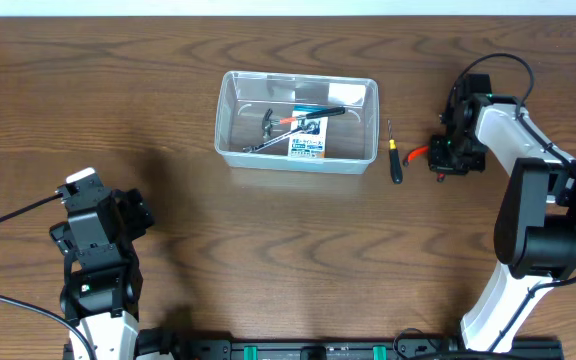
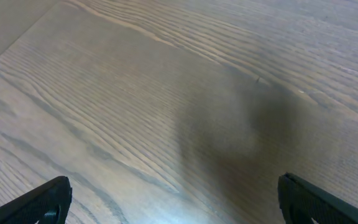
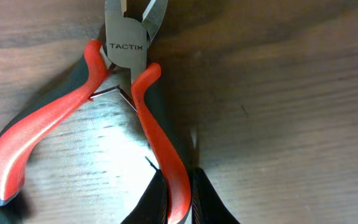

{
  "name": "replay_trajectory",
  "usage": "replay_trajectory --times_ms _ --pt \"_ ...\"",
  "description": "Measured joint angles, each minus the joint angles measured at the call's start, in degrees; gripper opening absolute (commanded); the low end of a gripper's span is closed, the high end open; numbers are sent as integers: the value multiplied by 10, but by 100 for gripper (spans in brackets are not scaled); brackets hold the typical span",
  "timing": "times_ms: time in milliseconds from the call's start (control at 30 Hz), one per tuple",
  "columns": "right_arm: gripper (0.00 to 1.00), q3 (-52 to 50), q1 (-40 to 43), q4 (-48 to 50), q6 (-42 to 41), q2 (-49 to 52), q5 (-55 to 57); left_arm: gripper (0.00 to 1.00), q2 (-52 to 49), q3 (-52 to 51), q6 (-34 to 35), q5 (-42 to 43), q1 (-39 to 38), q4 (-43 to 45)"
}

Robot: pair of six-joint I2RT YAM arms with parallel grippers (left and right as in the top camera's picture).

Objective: Pack container
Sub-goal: 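Grasp the red-handled pliers with the right gripper and lift, then place the pliers into the container and release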

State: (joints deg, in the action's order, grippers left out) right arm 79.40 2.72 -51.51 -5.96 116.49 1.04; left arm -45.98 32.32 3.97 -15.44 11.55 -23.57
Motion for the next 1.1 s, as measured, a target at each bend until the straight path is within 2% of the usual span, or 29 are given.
replay_trajectory --times_ms 133,300,467,567,700,800,933,967,1000,1033,1100 --pt "1 52 -28 -5 7 -33 -10 98 0 0 0 0 0 0" --pt "1 132 -112 54 43 -124 -53 98 0 0 0 0 0 0" --pt "1 161 -231 135 153 -176 -93 98 0 0 0 0 0 0" --pt "1 161 -294 159 281 -161 -109 98 0 0 0 0 0 0" --pt "1 160 -335 199 435 -108 -119 98 0 0 0 0 0 0" --pt "1 158 -339 249 496 -57 -122 98 0 0 0 0 0 0" --pt "2 156 -329 303 535 19 -119 98 0 0 0 0 0 0" --pt "8 156 -326 315 541 34 -118 98 0 0 0 0 0 0" --pt "20 156 -323 323 544 51 -117 98 0 0 0 0 0 0" --pt "43 155 -321 327 546 64 -116 98 0 0 0 0 0 0" --pt "69 150 -318 330 547 82 -116 98 0 0 0 0 0 0"
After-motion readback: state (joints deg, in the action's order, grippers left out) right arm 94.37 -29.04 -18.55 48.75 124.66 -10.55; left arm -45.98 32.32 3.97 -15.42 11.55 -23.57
